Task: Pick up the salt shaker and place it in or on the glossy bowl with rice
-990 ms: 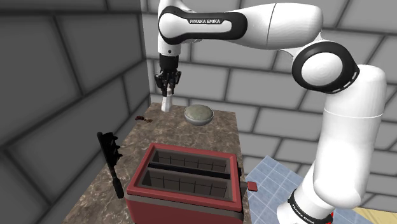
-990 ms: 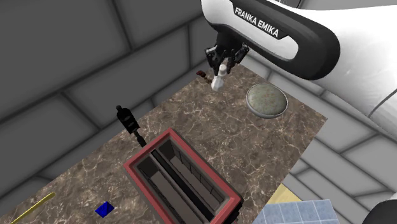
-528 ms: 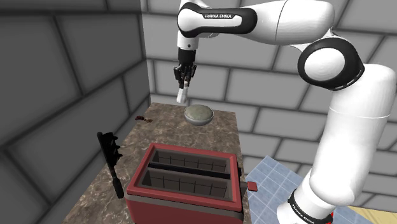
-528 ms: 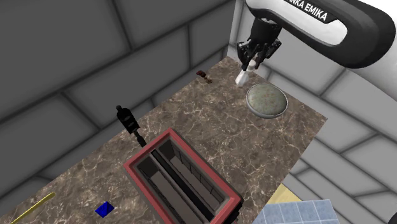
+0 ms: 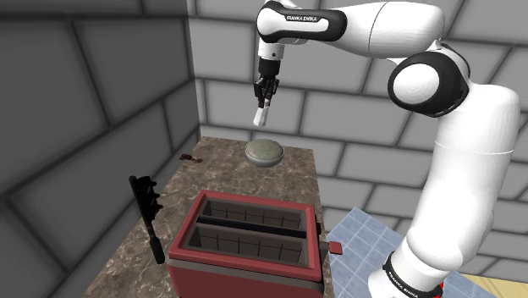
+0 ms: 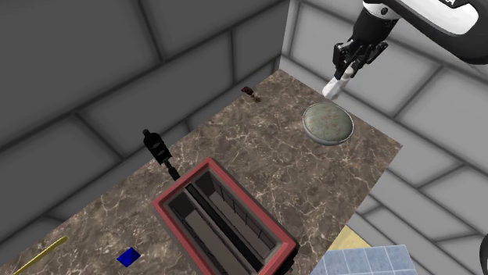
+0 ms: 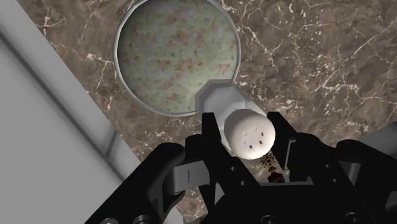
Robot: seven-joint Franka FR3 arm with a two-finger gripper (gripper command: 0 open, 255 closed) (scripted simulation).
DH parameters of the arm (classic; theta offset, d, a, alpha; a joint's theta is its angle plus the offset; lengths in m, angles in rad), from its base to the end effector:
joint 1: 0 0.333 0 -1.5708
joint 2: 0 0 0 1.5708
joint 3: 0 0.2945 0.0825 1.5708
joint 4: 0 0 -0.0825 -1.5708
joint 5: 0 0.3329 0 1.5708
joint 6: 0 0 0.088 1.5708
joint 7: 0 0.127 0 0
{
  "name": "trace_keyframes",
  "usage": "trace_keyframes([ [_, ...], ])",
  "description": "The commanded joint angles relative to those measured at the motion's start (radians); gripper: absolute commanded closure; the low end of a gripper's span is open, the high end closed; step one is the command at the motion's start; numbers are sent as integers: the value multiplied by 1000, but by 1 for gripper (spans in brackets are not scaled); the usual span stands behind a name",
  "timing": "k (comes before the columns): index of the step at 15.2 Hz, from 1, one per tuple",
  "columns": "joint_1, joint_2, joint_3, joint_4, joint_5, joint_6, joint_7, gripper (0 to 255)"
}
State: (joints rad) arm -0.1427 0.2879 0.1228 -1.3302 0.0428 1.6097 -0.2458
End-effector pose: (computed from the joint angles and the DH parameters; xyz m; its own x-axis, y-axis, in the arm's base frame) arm 0.5855 -0.0162 0.5323 0.9761 0.2170 0.0126 0.2173 -0.9731 -0.0767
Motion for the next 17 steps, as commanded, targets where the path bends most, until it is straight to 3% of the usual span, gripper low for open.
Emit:
trace_keyframes([
  [1,-31,14,-16,26,3,-15,-48,255],
  [17,-34,-7,-18,-219,7,209,-63,255],
])
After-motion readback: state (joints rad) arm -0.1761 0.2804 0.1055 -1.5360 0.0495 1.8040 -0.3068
